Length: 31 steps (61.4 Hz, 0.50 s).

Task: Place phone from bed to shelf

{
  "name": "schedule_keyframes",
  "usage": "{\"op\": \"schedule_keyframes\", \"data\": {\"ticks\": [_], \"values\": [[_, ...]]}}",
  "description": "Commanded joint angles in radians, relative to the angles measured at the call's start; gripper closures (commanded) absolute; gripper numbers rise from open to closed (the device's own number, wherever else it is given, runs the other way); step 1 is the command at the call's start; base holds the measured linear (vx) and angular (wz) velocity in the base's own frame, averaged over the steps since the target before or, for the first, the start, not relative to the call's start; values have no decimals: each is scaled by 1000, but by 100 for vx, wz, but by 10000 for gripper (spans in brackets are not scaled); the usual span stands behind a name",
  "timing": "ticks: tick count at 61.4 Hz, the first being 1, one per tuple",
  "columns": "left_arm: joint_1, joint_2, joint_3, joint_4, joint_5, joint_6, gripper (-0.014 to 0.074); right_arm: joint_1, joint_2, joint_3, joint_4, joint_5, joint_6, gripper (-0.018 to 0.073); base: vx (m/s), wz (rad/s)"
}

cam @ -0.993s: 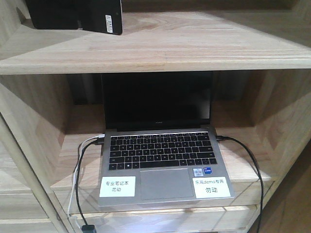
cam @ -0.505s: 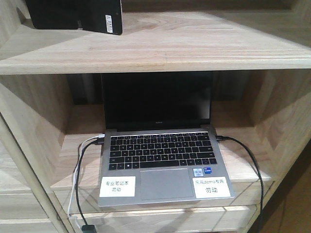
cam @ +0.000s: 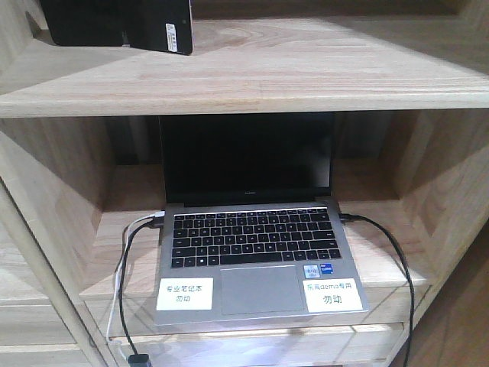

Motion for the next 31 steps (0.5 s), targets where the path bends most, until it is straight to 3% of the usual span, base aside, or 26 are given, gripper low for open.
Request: {"op": "schedule_keyframes", "data": {"ticks": [1, 31], "values": [[-3, -5, 2, -7, -73, -4, 596, -6, -8, 6, -15, -68, -11, 564, 0, 0], [-3, -5, 2, -7, -73, -4, 596, -6, -8, 7, -15, -69, -11, 564, 0, 0]]}}
